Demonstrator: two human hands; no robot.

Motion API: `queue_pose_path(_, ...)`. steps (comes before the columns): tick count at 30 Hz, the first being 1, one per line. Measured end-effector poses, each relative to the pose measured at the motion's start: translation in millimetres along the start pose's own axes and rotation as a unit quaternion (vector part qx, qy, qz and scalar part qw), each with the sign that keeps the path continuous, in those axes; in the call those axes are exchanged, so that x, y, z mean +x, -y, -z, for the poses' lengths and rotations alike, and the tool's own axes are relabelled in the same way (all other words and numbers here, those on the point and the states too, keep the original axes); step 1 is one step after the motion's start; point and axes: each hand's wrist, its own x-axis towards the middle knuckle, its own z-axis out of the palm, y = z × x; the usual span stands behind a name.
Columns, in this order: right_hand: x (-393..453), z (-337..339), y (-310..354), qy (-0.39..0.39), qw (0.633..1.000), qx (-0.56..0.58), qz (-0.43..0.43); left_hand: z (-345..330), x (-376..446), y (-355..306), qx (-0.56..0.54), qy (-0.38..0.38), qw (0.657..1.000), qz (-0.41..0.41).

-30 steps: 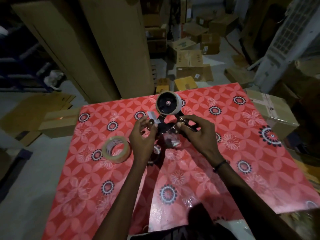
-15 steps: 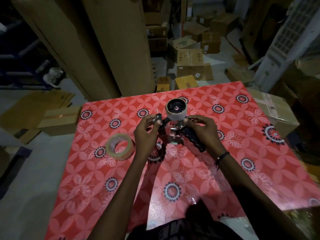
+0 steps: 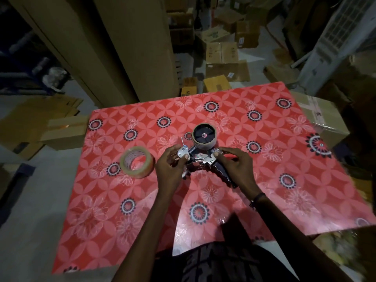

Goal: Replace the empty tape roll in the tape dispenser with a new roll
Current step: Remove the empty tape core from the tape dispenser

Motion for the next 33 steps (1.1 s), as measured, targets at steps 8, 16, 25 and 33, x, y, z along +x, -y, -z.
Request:
queue_pose_path(8, -15, 11, -4, 0.004, 0.999, -0.033, 0.017, -6, -23, 9, 0.022, -0.01, 1.0, 0.003)
queue_pose_path(16, -15, 18, -7, 0.014, 0.993, -0.103, 0.05, -12, -40, 9, 0.011, -0.012, 1.0, 0.022)
queue_pose_path(25, 2, 30, -6, 0.06, 0.993, -0.094, 0.031, -18, -49, 2, 0.013, -0.027, 0.999, 0.023)
queue_pose_path(33, 42, 12, 9, 0.034, 0.993, -0.116, 0.019, -19, 22, -6, 0.103, -0.041, 0.993, -0.039)
